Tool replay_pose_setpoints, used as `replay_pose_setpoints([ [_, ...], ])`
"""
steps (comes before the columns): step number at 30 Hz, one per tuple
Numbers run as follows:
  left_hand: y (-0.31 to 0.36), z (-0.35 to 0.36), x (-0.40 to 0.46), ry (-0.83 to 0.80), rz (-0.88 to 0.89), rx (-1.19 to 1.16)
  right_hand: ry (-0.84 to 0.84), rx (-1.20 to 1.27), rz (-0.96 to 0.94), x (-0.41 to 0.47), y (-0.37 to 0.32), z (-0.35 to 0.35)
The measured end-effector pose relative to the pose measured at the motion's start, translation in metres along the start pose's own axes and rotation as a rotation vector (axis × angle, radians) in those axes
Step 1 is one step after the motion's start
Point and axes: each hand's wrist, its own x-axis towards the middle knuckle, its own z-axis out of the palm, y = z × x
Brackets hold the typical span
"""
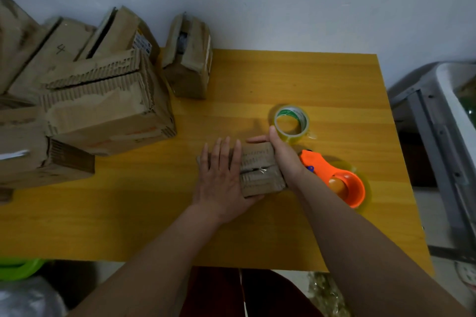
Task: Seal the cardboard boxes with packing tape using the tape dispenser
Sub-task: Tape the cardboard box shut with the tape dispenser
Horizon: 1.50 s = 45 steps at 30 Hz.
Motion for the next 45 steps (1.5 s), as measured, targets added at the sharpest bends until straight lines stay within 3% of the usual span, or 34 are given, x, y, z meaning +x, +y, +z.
replay_pose_setpoints([
  [6, 0.0, -0.005, -0.001, -0.023, -0.02, -0.003, -0.078, 0.132, 0.076, -0.009, 0.01, -0.017],
  [8, 0.0, -0.007, -0.001, -0.04, -0.025, 0.0, 0.038, 0.127, -0.034, -0.017, 0.02, -0.023],
  [11, 0.001, -0.008, -0.001, -0.048, -0.034, -0.014, 0.175, 0.334, -0.163, -0.029, 0.035, -0.002],
  [13, 0.002, -0.008, -0.002, -0.043, -0.043, -0.018, 0.412, 0.335, -0.209, -0.025, 0.036, 0.019],
  [16, 0.003, -0.009, -0.002, -0.036, -0.085, -0.03, 0.74, 0.446, -0.216, -0.015, 0.027, 0.036],
  [20, 0.014, -0.012, -0.005, -0.042, -0.228, -0.088, 0.897, 0.607, -0.094, -0.007, 0.015, 0.04],
  [23, 0.022, -0.02, -0.004, -0.077, -0.336, -0.151, 0.902, 0.726, -0.023, 0.001, 0.006, 0.039],
  [25, 0.023, -0.023, -0.003, -0.105, -0.359, -0.158, 0.939, 0.517, -0.037, -0.003, 0.012, 0.047],
  [27, 0.021, -0.025, -0.004, -0.126, -0.354, -0.162, 0.937, 0.281, -0.188, -0.012, 0.026, 0.058],
  [32, 0.002, -0.024, -0.016, -0.165, -0.177, -0.281, 0.659, 0.081, -0.226, -0.002, 0.016, 0.03],
  [34, -0.009, -0.016, -0.02, -0.096, -0.21, -0.592, 0.575, 0.017, -0.212, 0.006, 0.01, 0.021],
  [37, -0.004, 0.0, -0.023, 0.169, -0.407, -1.048, 0.566, 0.024, -0.184, 0.013, 0.011, 0.023],
  [41, 0.007, 0.008, -0.021, 0.311, -0.531, -1.146, 0.6, 0.063, -0.077, 0.0, 0.014, 0.036],
  [45, 0.013, 0.01, -0.017, 0.404, -0.58, -1.059, 0.535, 0.018, -0.137, -0.029, 0.033, 0.058],
])
